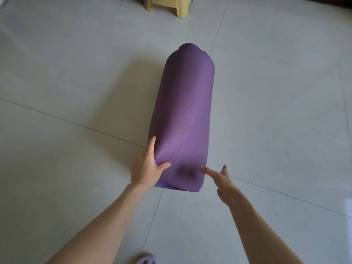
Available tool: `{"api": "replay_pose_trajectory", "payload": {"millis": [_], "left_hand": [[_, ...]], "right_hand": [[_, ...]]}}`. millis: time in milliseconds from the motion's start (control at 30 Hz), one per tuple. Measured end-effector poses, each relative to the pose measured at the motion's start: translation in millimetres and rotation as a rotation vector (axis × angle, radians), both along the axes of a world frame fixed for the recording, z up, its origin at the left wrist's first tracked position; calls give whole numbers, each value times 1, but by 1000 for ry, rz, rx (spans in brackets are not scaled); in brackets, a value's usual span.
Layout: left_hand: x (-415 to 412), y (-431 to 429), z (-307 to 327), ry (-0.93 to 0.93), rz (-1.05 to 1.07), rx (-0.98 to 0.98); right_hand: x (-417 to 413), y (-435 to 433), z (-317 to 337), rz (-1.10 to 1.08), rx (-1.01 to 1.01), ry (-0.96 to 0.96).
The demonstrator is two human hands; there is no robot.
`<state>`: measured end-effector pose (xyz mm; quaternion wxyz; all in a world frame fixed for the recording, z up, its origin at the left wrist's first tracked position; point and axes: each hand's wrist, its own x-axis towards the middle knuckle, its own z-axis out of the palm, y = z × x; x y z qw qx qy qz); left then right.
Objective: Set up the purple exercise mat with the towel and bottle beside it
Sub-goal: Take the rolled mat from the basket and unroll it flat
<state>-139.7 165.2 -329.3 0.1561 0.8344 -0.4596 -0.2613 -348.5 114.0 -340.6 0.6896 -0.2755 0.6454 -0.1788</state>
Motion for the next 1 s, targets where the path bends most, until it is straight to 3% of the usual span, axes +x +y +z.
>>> {"api": "replay_pose_trajectory", "payload": {"millis": [133, 267, 367, 433, 500, 667, 767, 867, 933, 1000], "left_hand": [[-28, 11, -34, -158, -89, -5], [-47, 16, -51, -311, -155, 84], [-41, 19, -66, -362, -153, -77], [-24, 7, -75, -203, -88, -319], [-7, -11, -83, 9, 2, -378], [23, -58, -115, 80, 182, -198], [37, -71, -137, 472, 283, 8], [33, -66, -148, 854, 271, 76], [31, -66, -145, 926, 245, 79], [27, -64, -136, 879, 202, 85]], "right_hand": [[21, -32, -8, 95, -228, -29], [45, -56, -28, 118, -314, 94], [54, -69, -45, 123, -339, 213], [58, -79, -45, 169, -335, 330], [57, -87, -53, 178, -311, 380], [46, -98, -69, 153, -392, 356], [35, -100, -75, 147, -448, 377], [21, -97, -80, 101, -489, 381], [15, -96, -81, 71, -501, 356], [6, -92, -79, 34, -505, 331]]}}
